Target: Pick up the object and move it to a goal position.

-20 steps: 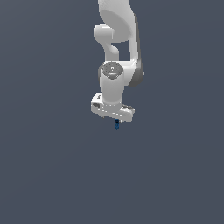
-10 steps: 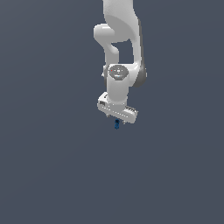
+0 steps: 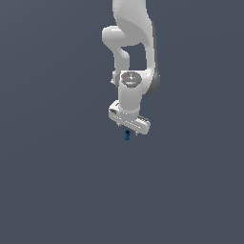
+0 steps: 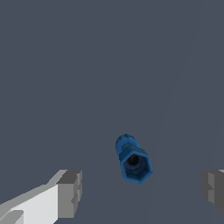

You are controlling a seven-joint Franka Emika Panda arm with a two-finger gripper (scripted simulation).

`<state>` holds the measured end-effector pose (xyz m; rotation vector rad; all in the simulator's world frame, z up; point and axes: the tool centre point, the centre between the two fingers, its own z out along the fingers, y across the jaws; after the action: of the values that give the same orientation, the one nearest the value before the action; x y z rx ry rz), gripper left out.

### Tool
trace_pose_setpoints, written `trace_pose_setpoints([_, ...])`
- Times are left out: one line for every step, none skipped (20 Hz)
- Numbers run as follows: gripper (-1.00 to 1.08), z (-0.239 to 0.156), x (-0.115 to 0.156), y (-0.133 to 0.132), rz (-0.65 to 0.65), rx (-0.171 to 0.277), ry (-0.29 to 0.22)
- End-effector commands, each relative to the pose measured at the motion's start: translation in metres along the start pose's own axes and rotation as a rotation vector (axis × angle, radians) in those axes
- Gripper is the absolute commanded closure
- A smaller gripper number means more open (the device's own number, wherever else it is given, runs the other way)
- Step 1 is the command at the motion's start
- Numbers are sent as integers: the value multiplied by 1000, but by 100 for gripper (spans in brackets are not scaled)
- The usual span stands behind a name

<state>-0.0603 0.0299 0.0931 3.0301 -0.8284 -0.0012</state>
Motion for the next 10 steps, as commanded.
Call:
trace_pose_setpoints([-92,0,0,0,0,0,0])
trace_pose_setpoints([-92,1,0,0,0,0,0])
trace_pose_setpoints([-92,3,0,0,0,0,0])
trace_pose_setpoints([-92,5,0,0,1,0,0])
trace_pose_setpoints([-92,8,0,0,1,0,0])
trace_pose_setpoints([-92,12,0,0,1,0,0])
trace_pose_setpoints([-92,16,0,0,2,0,0])
trace_pose_setpoints([-92,21,-1,0,2,0,0])
trace_pose_setpoints([-92,26,-1,1,3,0,0])
trace_pose_setpoints([-92,32,-1,1,3,0,1])
